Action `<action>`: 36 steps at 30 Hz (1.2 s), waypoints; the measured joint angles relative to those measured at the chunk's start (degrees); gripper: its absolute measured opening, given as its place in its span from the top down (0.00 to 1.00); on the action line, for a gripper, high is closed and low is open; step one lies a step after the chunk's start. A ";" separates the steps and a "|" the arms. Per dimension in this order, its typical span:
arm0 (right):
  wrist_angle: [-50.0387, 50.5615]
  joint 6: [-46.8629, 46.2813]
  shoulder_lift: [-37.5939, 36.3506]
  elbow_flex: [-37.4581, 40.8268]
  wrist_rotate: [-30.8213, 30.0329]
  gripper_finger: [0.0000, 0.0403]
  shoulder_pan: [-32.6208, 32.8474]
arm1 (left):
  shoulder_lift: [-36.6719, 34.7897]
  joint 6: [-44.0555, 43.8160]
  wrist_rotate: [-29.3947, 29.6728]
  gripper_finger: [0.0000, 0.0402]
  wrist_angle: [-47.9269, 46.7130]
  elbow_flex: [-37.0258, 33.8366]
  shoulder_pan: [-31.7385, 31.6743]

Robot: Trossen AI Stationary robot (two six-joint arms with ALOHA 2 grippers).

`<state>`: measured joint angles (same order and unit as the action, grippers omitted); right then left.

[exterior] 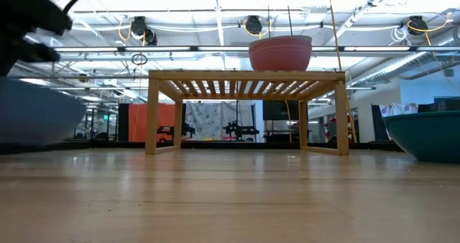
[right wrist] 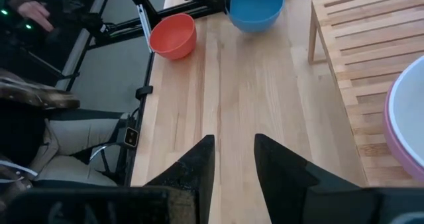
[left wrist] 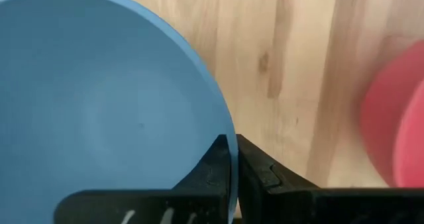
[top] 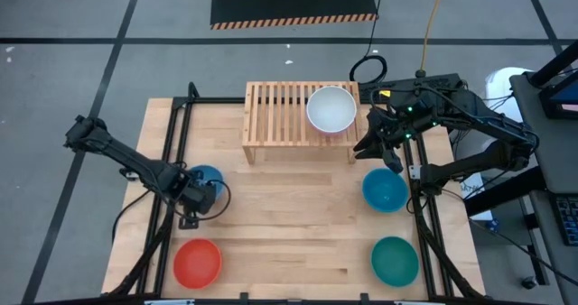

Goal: Place and stack bowls onto a shelf
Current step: Put the light blue bowl on the shelf

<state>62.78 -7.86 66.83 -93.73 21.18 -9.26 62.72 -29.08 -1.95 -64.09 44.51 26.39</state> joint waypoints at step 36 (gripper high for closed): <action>-0.48 1.53 -1.11 0.00 -0.03 0.75 0.00 | 14.74 42.24 15.28 0.98 -25.92 50.74 -27.48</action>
<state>62.30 -6.33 65.71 -93.73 21.15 -9.26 77.46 13.17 13.33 -90.02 95.25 -1.09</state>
